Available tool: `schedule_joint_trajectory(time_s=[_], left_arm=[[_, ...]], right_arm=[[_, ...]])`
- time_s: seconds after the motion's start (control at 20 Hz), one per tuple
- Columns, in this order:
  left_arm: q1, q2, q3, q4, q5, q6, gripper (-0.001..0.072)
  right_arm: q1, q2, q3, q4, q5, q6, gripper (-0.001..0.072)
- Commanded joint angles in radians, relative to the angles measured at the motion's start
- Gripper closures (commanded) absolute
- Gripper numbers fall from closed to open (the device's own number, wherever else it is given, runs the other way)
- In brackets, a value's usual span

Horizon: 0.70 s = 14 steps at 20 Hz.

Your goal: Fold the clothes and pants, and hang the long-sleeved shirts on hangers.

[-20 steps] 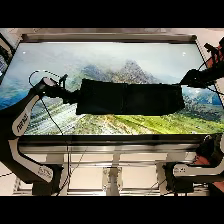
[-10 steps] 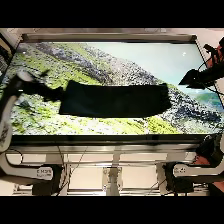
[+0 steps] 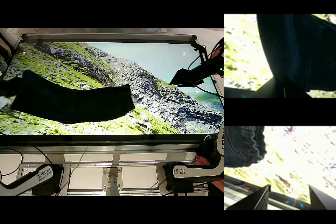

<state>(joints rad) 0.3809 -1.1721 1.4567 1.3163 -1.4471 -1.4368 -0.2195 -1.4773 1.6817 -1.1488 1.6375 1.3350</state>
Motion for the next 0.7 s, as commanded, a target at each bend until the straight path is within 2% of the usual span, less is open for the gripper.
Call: schedule_joint_trajectory(time_s=[0.0, 0.4, 0.65], left_arm=[[-0.100, 0.026, 0.070, -0.024, -0.031, -0.026, 0.0673], [-0.554, -0.113, 0.075, -0.028, 0.130, -0.157, 0.0673], [-0.734, -0.255, 0.076, -0.201, 0.290, -0.164, 0.0673]], right_arm=[[0.042, 0.000, 0.000, 0.000, -0.006, 0.000, 0.0175], [0.051, 0.000, 0.000, -0.001, -0.006, 0.006, 0.0175], [0.051, 0.000, 0.000, -0.007, -0.006, 0.006, 0.0175]])
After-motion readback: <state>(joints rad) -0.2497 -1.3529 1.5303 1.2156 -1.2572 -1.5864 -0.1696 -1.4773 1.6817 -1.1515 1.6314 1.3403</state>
